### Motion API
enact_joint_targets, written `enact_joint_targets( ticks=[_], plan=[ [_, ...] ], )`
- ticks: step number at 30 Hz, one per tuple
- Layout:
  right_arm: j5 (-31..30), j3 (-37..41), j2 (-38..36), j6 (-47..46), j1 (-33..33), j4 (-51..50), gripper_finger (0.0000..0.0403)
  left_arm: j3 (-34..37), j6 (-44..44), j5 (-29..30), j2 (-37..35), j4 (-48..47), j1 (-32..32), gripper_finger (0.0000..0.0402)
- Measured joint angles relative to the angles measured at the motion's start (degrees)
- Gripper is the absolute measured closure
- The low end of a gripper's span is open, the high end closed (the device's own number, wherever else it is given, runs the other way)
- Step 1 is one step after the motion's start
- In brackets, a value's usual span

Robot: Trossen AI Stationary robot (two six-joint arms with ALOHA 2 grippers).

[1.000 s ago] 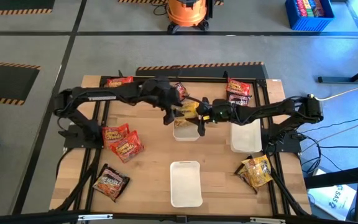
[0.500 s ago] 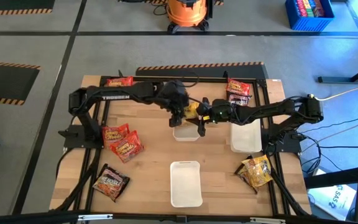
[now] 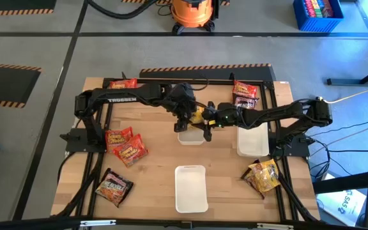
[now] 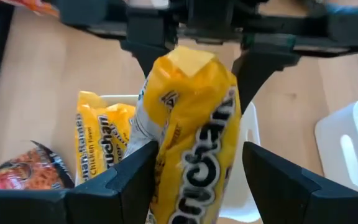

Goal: Sort Maruchan noodles
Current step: Put the left yellow noodle pack in the top left white bin

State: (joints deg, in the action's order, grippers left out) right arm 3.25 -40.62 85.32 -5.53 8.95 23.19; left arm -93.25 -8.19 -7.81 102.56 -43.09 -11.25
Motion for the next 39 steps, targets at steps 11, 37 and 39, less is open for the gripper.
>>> enact_joint_targets(
  ticks=[11, 37, 39],
  plan=[
    [-0.44, 0.1, 0.02, -0.09, 0.08, 0.31, 0.0253, 0.09, 0.36, 8.72, 0.88, -2.14, 0.11, 0.0174],
    [-0.45, 0.11, 0.02, 0.01, 0.02, 2.91, 0.0253, 0.09, -0.07, 2.99, 1.36, -3.1, 0.16, 0.0186],
    [-0.12, 0.11, 0.02, 0.04, 0.02, 2.75, 0.0253, 0.09, -0.07, 3.02, 1.4, -3.1, 0.22, 0.0199]
  ],
)
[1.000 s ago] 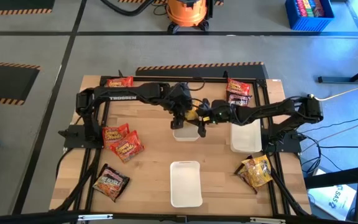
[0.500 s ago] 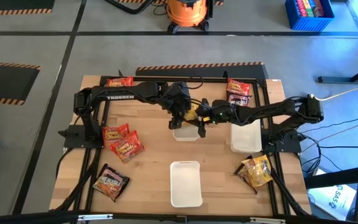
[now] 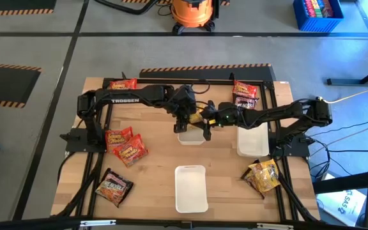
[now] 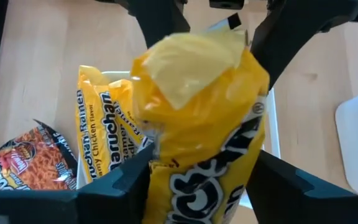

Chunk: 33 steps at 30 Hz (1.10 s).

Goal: Sort Maruchan noodles
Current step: Put the left yellow noodle pack in the top left white bin

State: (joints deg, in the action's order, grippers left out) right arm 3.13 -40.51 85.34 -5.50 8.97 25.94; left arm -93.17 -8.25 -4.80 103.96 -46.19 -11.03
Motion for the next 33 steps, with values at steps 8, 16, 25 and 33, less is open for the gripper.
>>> enact_joint_targets(
  ticks=[8, 16, 25, 33],
  plan=[
    [0.41, 0.0, 0.0, 0.44, -0.02, -0.03, 0.0252, 0.0, -0.51, -0.37, 0.01, -0.08, -0.04, 0.0257],
    [1.07, -0.44, -2.86, -1.53, 0.11, -4.5, 0.0185, 0.15, 0.17, 0.13, 0.25, -0.76, 0.0, 0.0265],
    [0.02, -0.34, -16.57, -1.24, 0.09, -31.84, 0.0142, 0.15, 2.19, 1.05, 0.33, -0.72, 1.03, 0.0266],
    [-11.91, 4.14, -17.3, -0.42, 0.07, -34.14, 0.0141, -9.11, 4.69, 4.1, 6.72, -8.2, 1.45, 0.0266]
  ],
)
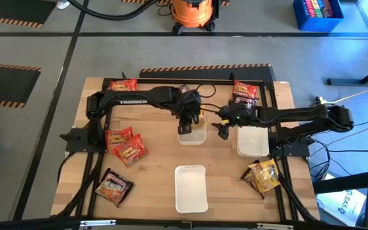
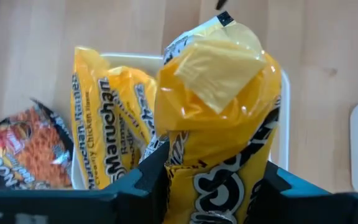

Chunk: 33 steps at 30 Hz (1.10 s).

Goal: Sort Maruchan noodles
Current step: Put the left yellow noodle pack in the top left white bin

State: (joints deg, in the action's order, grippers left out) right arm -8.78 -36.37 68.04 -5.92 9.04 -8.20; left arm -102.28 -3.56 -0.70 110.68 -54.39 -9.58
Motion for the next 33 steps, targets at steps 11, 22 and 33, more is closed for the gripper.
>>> enact_joint_targets(
  ticks=[11, 22, 33],
  plan=[
    [-0.69, 6.42, 0.73, -4.08, 0.0, 8.39, 0.0141, -4.46, 0.54, 1.15, 5.69, -4.61, 0.3, 0.0266],
    [-0.67, 6.48, 0.73, -4.39, 0.0, 8.78, 0.0141, -2.84, 2.85, 1.82, 5.76, -4.71, 1.19, 0.0266],
    [-0.67, 6.48, 0.73, -4.79, 0.0, 9.06, 0.0141, -0.18, 3.01, 2.11, 5.76, -0.87, 1.1, 0.0266]
  ],
)
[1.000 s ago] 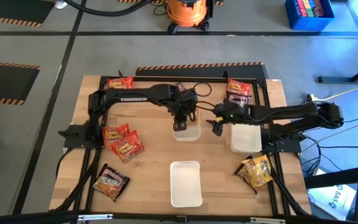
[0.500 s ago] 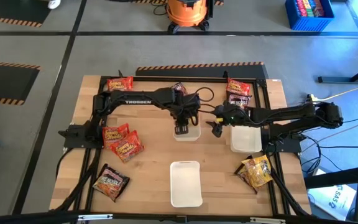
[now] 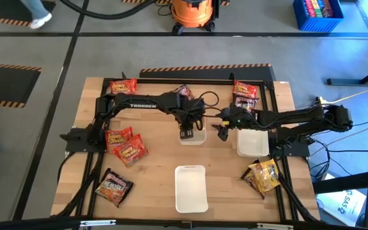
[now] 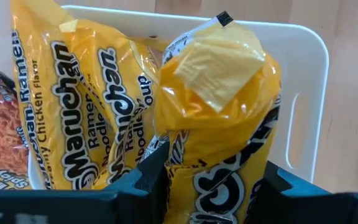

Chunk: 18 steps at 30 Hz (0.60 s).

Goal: Sort Maruchan noodles
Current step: Put the left yellow noodle pack in the top left white bin

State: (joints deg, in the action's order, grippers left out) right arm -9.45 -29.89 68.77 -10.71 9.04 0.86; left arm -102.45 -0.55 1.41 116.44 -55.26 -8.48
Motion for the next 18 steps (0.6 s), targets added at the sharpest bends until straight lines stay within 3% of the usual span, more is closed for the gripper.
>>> enact_joint_targets(
  ticks=[18],
  plan=[
    [4.03, 0.0, 7.51, -0.99, 0.0, 5.88, 0.0141, 0.09, 0.87, -0.44, 4.61, -1.71, -0.23, 0.0266]
  ],
)
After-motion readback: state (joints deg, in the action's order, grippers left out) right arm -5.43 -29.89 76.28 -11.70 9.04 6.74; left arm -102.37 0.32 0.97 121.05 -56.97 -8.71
